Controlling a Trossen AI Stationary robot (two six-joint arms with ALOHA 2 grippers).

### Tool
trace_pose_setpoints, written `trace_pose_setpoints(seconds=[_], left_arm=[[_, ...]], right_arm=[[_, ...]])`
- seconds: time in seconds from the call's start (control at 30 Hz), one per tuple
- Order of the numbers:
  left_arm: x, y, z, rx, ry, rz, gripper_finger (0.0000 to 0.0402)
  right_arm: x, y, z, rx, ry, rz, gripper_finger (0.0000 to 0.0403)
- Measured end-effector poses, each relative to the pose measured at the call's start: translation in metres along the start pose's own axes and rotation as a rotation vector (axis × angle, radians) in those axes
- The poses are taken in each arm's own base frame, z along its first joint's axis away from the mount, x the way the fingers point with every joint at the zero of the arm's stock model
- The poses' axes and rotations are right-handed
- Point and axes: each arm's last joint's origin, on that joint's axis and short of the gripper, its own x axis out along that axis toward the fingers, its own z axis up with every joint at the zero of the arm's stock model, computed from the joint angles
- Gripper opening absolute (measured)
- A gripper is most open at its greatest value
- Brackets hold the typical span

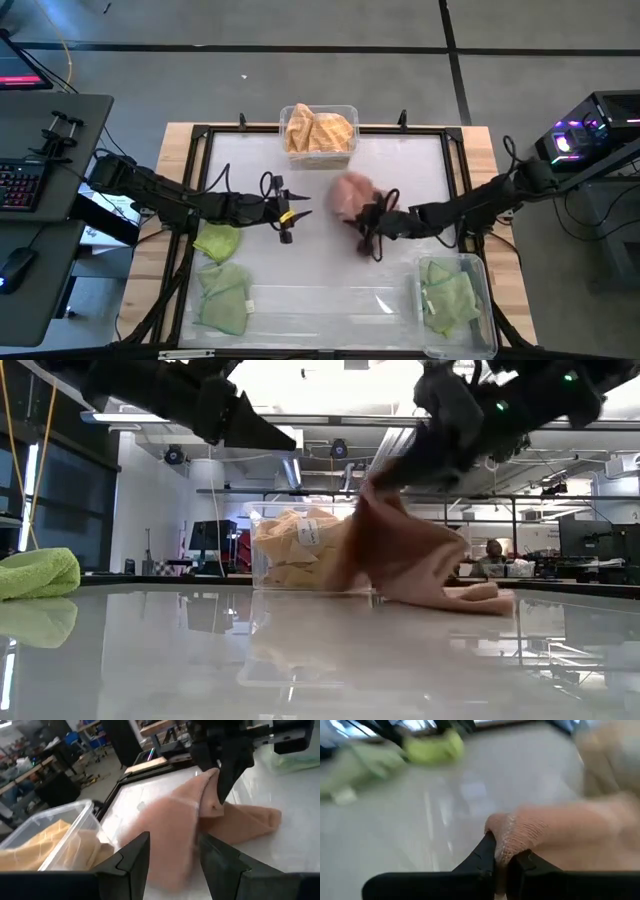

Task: Sort towels by color in basket
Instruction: Put the brown towel into the top transparent bin

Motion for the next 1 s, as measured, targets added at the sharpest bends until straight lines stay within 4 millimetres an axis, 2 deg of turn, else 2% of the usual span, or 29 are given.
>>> trace_pose_setpoints(seconds=[0.17, 0.3, 0.47, 0.57, 0.67, 0.8, 1.0], left_arm=[[-0.002, -0.004, 0.003, 0.029, -0.023, -0.010, 0.0154], [-0.002, -0.004, 0.002, 0.023, -0.014, -0.014, 0.0154], [-0.002, -0.005, -0.003, 0.006, 0.029, -0.026, 0.0154], [-0.002, -0.006, -0.004, -0.015, 0.040, -0.028, 0.0154], [-0.002, -0.006, -0.003, -0.032, 0.038, -0.027, 0.0154], [-0.002, -0.005, -0.002, -0.038, 0.028, -0.023, 0.0154], [0.000, -0.004, -0.004, -0.044, 0.025, -0.040, 0.0154]], right_arm=[[0.012, 0.004, 0.014, -0.088, -0.200, 0.053, 0.0014], [0.013, 0.000, 0.013, -0.124, -0.179, 0.021, 0.0058], [-0.007, -0.015, 0.012, -0.005, -0.063, -0.181, 0.0135], [-0.025, -0.026, 0.008, 0.128, 0.019, -0.290, 0.0162], [-0.040, -0.034, 0.005, 0.229, 0.077, -0.329, 0.0172], [-0.052, -0.037, 0.004, 0.271, 0.132, -0.313, 0.0173], [-0.059, -0.034, 0.012, 0.182, 0.149, -0.171, 0.0173]])
